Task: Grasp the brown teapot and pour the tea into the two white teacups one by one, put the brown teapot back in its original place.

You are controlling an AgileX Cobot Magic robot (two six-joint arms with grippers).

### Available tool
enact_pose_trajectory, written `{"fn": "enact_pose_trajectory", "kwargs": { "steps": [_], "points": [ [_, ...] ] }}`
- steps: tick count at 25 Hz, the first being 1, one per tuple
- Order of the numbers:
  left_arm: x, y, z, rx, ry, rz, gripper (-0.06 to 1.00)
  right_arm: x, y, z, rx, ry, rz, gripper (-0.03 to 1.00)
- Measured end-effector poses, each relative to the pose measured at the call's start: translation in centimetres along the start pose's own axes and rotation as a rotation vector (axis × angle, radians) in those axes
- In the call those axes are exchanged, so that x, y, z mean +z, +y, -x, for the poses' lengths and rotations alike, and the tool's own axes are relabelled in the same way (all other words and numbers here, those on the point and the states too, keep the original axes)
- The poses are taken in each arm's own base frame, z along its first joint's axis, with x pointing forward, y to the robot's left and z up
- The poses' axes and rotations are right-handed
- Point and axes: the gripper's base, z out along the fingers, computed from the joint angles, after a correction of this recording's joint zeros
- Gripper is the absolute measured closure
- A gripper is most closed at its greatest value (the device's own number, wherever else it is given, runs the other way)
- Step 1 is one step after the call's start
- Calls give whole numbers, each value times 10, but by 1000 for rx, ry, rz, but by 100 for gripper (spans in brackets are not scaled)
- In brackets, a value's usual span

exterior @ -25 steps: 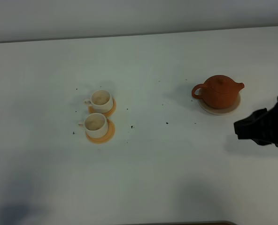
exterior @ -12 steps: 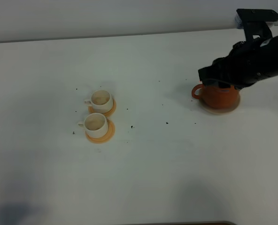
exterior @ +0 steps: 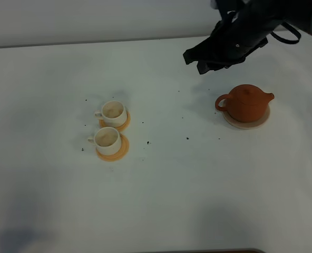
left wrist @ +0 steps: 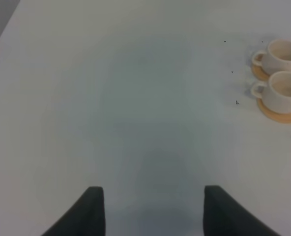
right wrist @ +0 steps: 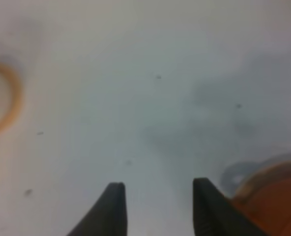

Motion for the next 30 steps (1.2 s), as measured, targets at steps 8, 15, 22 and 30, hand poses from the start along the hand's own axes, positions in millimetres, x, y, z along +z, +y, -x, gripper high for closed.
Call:
{"fn": "enact_pose_trajectory", "kwargs": {
  "steps": [8, 15, 22, 30],
  "points": [
    [0, 0, 0, 0, -1, 0, 49, 45, -5, 20, 29, 131, -63, 65],
    [0, 0, 0, 0, -2, 0, 49, 86, -14, 3, 46, 248, -97, 65],
    [0, 0, 0, 0, -2, 0, 49, 93, -17, -3, 49, 295, -122, 65],
    [0, 0, 0, 0, -2, 0, 49, 92, -18, -9, 56, 354, -128, 65]
  ]
}}
